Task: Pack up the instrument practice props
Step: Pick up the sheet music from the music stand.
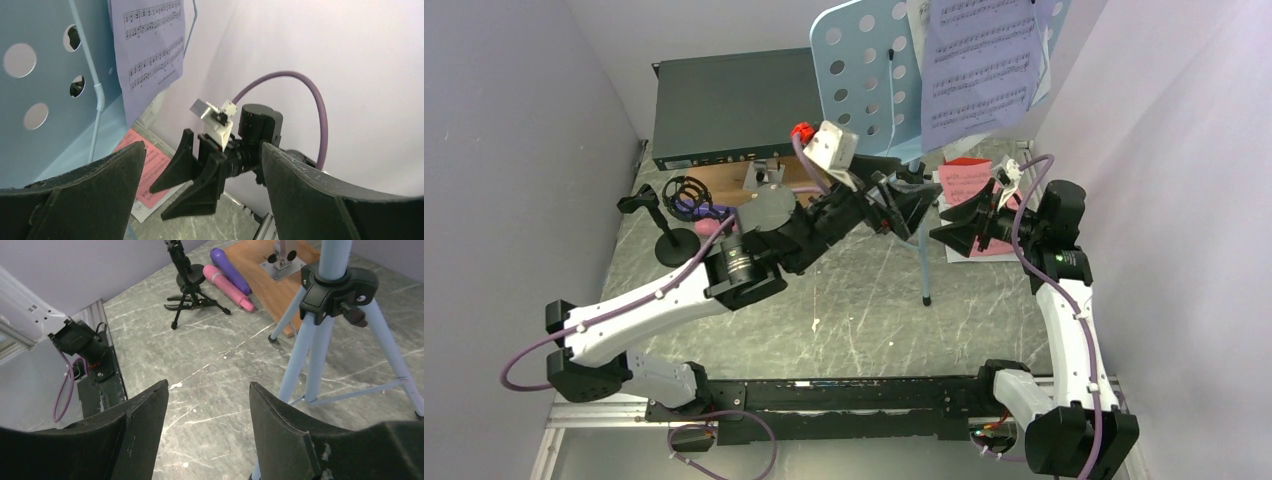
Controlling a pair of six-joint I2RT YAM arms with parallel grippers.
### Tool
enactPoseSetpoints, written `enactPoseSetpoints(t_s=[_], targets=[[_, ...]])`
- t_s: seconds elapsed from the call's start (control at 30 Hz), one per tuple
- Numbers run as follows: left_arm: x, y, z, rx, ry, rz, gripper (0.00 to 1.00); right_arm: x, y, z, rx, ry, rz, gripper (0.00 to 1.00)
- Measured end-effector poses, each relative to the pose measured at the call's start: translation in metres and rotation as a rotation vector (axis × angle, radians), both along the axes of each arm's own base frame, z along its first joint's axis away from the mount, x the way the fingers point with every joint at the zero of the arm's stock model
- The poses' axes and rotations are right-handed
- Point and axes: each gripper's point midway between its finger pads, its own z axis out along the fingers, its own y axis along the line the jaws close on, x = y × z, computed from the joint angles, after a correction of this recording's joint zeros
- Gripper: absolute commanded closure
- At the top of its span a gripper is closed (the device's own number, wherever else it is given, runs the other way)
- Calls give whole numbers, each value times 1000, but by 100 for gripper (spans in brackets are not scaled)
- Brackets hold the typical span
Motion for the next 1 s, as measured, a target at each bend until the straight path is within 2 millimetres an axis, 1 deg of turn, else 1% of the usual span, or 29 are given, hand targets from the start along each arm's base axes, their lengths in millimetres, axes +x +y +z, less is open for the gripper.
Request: enactPoseSetpoints(t_s=[0.07, 0.23, 0.4, 0.47, 0.6, 0.77, 1.0], targets=[[7, -8, 1, 6, 6, 19, 8, -1, 2, -5, 18, 1, 25, 34], [25, -34, -8, 62, 12, 68, 6, -7, 7, -15, 48, -6, 83, 32], [42, -48, -18, 104, 11, 135, 4, -10, 9, -14, 54, -33, 119, 32], [47, -51, -17, 107, 11, 155, 4, -11, 10, -13, 54, -42, 129, 32], [57, -51, -13, 108, 17, 193, 3, -13, 10, -10, 52, -60, 136, 31], [66, -43, -4, 80, 49, 223, 2, -15, 11, -9, 52, -65, 140, 31], [69, -35, 6, 15, 142, 256, 10, -15, 11, -10, 53, -61, 141, 31]])
